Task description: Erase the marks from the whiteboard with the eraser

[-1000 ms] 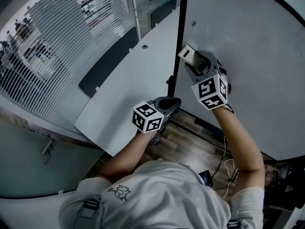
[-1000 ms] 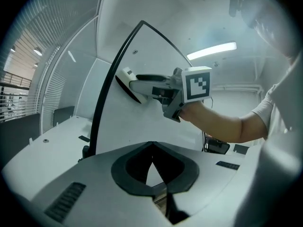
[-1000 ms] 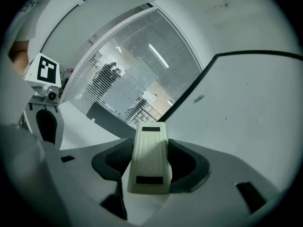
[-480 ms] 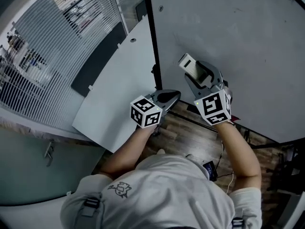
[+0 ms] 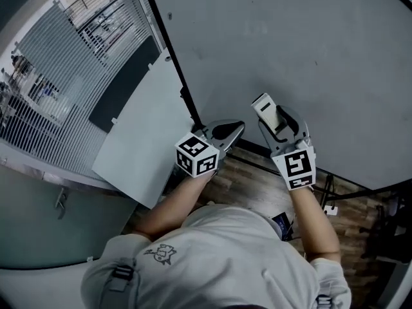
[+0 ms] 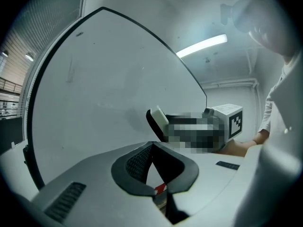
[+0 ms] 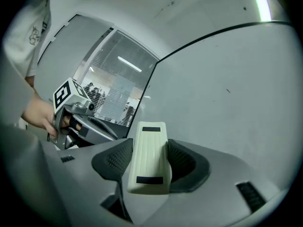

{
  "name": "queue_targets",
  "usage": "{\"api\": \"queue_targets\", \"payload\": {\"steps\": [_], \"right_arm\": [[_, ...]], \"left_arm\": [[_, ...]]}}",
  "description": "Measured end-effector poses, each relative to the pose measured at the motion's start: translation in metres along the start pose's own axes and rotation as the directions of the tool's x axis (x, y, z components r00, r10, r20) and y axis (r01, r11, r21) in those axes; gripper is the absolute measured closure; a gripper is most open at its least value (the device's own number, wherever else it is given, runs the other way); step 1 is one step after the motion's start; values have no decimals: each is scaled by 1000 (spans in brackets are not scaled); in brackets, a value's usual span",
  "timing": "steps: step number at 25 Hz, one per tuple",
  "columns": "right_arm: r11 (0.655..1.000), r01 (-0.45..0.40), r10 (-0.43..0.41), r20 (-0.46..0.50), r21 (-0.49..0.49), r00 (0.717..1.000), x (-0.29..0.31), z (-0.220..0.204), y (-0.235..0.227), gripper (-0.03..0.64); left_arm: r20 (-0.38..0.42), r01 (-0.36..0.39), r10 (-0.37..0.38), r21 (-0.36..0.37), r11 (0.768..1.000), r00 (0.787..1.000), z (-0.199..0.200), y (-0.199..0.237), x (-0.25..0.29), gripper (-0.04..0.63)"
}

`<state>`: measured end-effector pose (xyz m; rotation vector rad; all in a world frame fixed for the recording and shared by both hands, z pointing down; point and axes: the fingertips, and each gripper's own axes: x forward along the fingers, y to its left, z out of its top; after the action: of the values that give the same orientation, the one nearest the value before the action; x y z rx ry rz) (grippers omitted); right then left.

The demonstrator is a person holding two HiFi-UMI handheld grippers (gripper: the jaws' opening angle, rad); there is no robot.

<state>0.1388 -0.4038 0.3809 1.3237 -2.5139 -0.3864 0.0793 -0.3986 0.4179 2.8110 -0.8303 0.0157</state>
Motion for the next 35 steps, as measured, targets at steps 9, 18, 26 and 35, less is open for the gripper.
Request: {"api": "queue_targets", "payload": {"steps": [9,18,26,35], "right_arm": [[985,44,-60,91,167,994,-67,-37,-29,380],[972,110,-134,103,206,986,-109,-39,-25,380],[956,143,-171,94,255,981,-129,-25,8,380],[948,154,-190,107,279,976,-140,-1,75,380]], "left_arm": [[23,-16,15,31,999,1000,-5,-57,37,588],[60,40,-43,47,998,997,7,-91,39,588],[72,82,-86,57,995,994,15,-109,3,588],[70,79,-83,62,995,994,5,-121,-74,588]]}}
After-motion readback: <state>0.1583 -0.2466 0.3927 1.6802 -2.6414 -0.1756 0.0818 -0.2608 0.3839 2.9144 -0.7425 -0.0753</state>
